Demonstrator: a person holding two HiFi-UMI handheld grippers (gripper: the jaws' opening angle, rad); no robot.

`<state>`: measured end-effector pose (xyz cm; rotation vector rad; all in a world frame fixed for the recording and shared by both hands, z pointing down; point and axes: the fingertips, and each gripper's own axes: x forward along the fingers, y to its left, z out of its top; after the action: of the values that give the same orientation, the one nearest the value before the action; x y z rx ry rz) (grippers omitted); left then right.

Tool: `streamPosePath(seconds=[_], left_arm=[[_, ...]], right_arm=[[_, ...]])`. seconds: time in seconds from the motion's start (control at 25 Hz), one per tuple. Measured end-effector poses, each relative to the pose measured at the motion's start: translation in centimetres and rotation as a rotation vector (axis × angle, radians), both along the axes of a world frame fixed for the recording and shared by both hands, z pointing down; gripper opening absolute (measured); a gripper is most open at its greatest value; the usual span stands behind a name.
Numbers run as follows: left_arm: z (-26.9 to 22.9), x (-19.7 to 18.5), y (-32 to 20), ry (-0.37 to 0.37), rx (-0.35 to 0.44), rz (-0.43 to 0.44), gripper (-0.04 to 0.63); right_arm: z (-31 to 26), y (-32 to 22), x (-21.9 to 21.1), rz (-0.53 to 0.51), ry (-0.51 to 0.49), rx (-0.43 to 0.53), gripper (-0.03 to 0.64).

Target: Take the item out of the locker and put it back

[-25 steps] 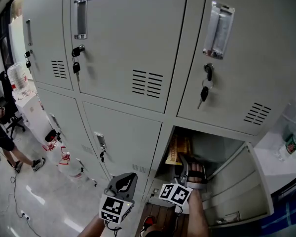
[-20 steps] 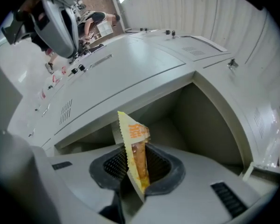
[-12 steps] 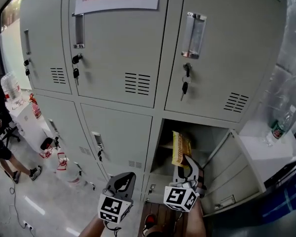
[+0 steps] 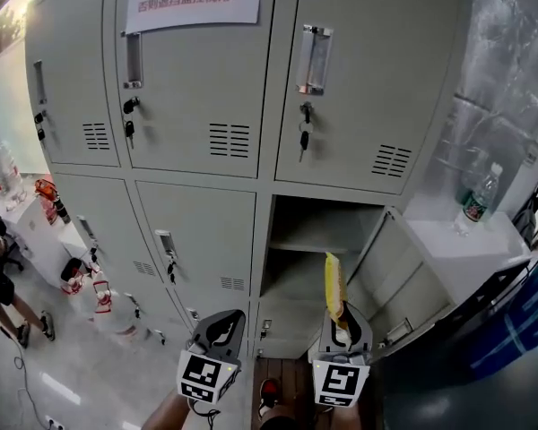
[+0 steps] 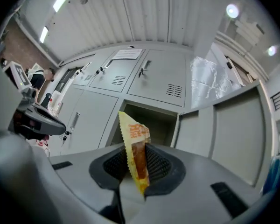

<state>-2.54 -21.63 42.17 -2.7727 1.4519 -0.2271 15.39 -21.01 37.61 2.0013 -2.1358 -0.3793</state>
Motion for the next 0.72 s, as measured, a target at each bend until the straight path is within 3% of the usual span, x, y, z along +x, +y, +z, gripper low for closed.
streamPosePath(seconds=[0.4, 0.72], left_arm=[[0.1, 0.4, 3.9, 0.002, -0.006, 0.052, 0.021], [1.0, -0.4, 5.7, -0.006, -0.023, 0.064, 0.021]], right_arm=[[4.1, 7.7, -0.1, 0.036, -0.191, -0.078, 0.083], [6.6, 11.4, -1.2, 0.038, -0.243, -0.114, 0.083]])
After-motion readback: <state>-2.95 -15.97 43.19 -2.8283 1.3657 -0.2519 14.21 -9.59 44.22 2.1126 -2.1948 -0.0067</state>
